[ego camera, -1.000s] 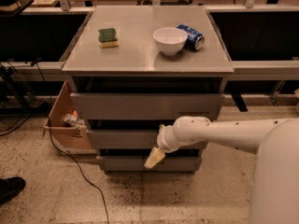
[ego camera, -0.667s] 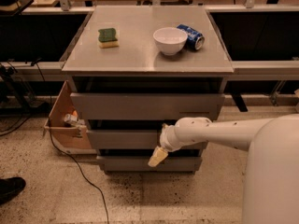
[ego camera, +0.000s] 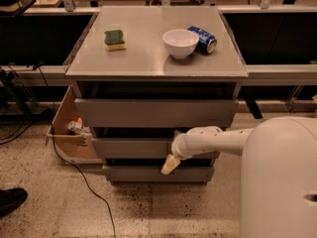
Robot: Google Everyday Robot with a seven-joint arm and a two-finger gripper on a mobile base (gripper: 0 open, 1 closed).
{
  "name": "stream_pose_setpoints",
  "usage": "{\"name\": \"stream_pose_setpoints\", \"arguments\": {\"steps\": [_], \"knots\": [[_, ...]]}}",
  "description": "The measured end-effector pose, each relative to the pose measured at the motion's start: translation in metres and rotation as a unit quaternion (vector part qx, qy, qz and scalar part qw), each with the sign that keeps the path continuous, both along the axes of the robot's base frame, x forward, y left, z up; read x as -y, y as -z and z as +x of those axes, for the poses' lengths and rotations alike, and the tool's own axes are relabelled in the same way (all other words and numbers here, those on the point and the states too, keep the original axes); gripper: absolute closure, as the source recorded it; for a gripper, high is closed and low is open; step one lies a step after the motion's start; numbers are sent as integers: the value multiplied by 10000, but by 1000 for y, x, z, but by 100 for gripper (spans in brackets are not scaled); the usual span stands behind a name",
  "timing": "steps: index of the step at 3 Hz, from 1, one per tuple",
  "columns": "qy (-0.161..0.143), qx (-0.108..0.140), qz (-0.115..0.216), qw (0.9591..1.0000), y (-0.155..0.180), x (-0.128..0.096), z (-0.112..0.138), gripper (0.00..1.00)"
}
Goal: Open middle drawer
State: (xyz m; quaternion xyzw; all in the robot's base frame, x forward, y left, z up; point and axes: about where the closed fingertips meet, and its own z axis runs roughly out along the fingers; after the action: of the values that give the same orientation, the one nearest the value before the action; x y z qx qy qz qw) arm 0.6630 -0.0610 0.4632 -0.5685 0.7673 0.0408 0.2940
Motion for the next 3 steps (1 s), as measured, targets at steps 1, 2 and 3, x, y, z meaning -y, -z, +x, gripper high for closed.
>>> {"name": "stream_pose_setpoints", "arguments": {"steps": [1,2,3], "knots": [[-48,79,-82,9999,25,3,23,0],[-93,121,-102,9998,35,1,37,0],[-60,9,-128,9999,50,10,38,26]]}}
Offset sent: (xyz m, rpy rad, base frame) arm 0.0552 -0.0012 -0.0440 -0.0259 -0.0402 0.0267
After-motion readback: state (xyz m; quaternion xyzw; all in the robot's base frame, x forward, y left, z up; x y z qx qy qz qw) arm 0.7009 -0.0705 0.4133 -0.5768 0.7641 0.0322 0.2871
